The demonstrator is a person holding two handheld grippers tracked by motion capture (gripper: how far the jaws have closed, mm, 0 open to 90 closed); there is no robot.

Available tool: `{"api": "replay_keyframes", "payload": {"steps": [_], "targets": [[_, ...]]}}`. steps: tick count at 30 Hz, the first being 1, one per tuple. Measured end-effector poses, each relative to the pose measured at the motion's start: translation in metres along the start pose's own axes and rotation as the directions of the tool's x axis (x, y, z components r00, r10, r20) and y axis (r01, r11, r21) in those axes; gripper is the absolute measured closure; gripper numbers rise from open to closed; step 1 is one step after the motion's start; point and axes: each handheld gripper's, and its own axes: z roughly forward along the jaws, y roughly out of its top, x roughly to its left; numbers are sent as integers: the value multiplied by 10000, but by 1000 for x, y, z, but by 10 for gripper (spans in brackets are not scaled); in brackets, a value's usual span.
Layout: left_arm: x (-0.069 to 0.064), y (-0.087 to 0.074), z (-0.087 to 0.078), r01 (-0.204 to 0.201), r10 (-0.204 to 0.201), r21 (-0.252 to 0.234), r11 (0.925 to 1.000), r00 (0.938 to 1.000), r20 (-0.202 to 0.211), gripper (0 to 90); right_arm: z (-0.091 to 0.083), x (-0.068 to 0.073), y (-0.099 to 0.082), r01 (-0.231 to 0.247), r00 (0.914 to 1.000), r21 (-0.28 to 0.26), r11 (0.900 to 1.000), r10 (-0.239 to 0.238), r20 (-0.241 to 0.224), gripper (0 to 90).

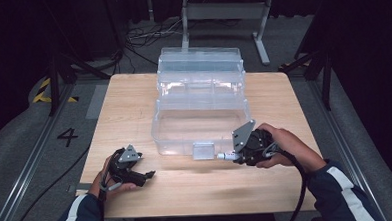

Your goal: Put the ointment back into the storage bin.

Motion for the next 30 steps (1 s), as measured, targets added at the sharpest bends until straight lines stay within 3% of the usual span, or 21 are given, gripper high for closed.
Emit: {"api": "replay_keyframes", "payload": {"steps": [10, 30], "targets": [[0, 0, 0, -1, 1, -1, 10000, 10000, 2, 153, -14, -8, 6, 97, 9994, -75, 9999, -94, 344, 711], [0, 0, 0, -5, 5, -6, 10000, 10000, -7, 153, -35, -51, 17, -294, 9939, -178, 9994, 311, 1058, 711]]}}
